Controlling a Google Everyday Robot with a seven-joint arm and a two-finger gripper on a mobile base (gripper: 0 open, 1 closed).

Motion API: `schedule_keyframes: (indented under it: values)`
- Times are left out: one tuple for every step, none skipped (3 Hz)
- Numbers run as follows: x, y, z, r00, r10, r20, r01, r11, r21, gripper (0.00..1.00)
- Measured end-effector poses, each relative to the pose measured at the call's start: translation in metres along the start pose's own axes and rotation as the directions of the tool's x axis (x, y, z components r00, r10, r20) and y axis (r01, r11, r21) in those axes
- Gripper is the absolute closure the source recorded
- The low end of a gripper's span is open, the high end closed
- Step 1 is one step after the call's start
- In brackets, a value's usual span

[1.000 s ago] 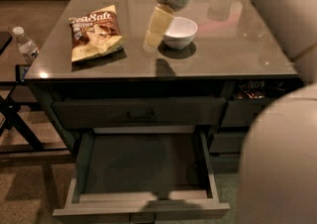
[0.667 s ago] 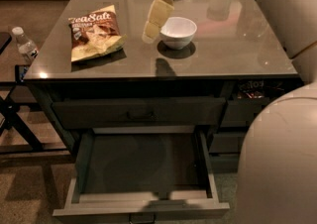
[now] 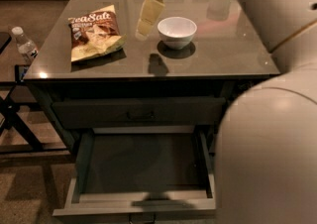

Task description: Place brown chip bag into middle drawer

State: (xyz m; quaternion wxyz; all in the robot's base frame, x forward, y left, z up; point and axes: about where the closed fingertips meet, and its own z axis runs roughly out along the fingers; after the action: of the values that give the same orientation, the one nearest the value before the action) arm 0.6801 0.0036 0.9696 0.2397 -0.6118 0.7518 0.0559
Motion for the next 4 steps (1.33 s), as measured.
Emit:
schedule_keyframes:
  values:
    - [-0.028,-0.042,0.037,1.000,-0.007,-0.018,0.007,1.0000,0.003,0.00]
    - [-0.034,-0.050,0.035,1.000,-0.007,0.005,0.007,0.9996,0.026,0.00]
    - [-0.046,-0.049,0.057,0.999,-0.010,0.043,0.010,0.9999,-0.012,0.00]
    - [-0.063,-0.044,0.086,0.996,-0.027,0.089,0.034,0.9967,-0.074,0.00]
